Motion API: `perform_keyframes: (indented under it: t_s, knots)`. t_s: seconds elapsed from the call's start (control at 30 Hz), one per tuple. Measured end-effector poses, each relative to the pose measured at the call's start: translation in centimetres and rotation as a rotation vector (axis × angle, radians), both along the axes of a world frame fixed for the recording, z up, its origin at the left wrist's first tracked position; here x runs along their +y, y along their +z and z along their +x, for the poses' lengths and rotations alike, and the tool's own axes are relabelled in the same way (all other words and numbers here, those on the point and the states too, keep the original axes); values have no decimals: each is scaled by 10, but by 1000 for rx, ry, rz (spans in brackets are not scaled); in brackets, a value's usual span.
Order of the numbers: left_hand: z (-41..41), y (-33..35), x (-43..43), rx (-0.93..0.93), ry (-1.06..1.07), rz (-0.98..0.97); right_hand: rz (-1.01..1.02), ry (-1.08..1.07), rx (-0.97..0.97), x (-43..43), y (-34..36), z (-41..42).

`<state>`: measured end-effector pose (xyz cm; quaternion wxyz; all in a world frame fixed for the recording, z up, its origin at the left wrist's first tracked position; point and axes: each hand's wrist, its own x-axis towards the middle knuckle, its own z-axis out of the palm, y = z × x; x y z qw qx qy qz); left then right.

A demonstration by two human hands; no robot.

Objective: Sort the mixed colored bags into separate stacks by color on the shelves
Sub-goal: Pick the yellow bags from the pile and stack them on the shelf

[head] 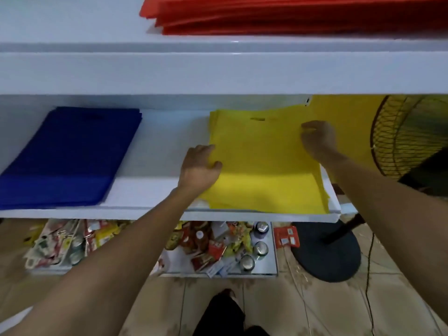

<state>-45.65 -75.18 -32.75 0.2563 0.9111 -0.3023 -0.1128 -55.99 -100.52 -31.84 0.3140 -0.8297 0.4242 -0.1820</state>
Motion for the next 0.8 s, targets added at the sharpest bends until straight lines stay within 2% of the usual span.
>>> perform_keyframes:
  t_s: [0.07,0.33,0.47,0.6,0.7,0.8]
  knots:
    - [7,-8,-7,-40,-11,44,-29,-14,0,-4,-14,8]
    - [8,-25,-21,-9,24,136,-128,36,22,-17,-33,18]
    - [10,-28,-22,31,55,186,-147,121,205,-16,-38,14]
    - [16,-14,-19,45,34,194,-179,71,297,-7,-28,9]
    - [16,6,-4,37,47,156,-125,108,185,9,0,10]
    - [16,32,22,29,90,135,76,223,138,28,25,17]
